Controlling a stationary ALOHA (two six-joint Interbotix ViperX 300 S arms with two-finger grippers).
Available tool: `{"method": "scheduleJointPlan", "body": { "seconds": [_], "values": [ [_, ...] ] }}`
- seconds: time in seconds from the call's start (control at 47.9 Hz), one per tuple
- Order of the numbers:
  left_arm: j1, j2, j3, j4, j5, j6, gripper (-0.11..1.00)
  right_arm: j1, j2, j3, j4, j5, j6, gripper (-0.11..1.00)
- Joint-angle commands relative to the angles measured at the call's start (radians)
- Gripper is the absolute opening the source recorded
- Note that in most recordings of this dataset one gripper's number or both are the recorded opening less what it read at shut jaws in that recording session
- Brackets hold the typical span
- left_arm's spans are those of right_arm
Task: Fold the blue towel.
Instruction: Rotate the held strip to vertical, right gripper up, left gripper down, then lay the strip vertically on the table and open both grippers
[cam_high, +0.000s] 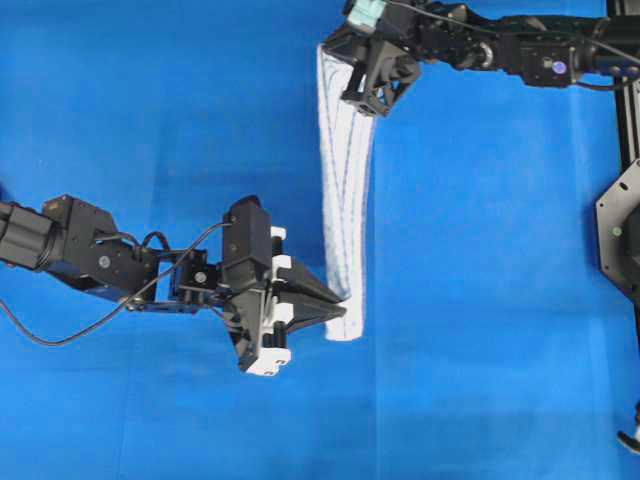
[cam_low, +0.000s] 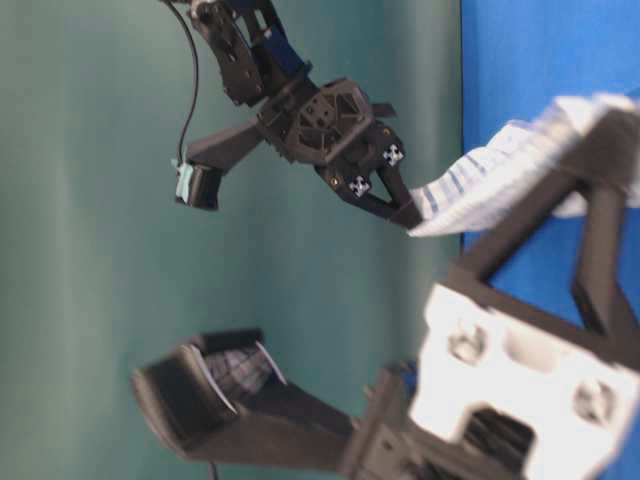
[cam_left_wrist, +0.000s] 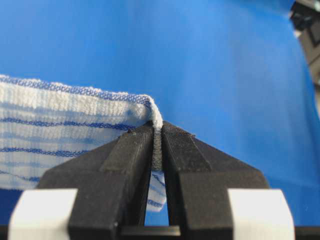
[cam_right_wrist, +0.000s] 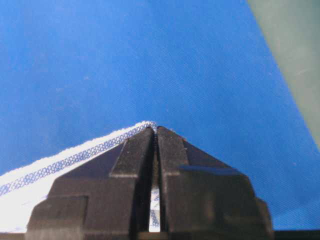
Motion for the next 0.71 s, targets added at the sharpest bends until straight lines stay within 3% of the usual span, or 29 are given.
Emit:
{"method": "scheduleJointPlan", "body": {
  "seconds": [0.0,0.125,0.292,0.418,0.522,0.689],
  "values": [
    [-0.014,-0.034,0.012,-0.029,-0.009,0.003,0.04,0.008,0.002,-0.038,0.0,0.005,-0.002,-0.04],
    [-0.023,-0.043,0.043,-0.077,-0.002,-0.015,0.04,0.017,0.029,-0.055,0.0,0.009,-0.002,-0.03],
    [-0.026,-0.051,0.078,-0.092,0.014,-0.058,0.04,0.029,0.075,-0.077,0.0,0.005,0.0,0.01],
    [-0.031,-0.052,0.089,-0.1,0.017,-0.072,0.07,0.031,0.101,-0.091,0.002,-0.002,0.005,0.1],
    [-0.035,-0.051,0.091,-0.106,0.026,-0.081,0.27,0.029,0.104,-0.094,0.002,-0.017,0.005,0.32],
    [-0.038,-0.052,0.089,-0.107,0.063,-0.092,0.77,0.032,0.103,-0.091,0.0,-0.038,0.005,0.81]
  ]
}}
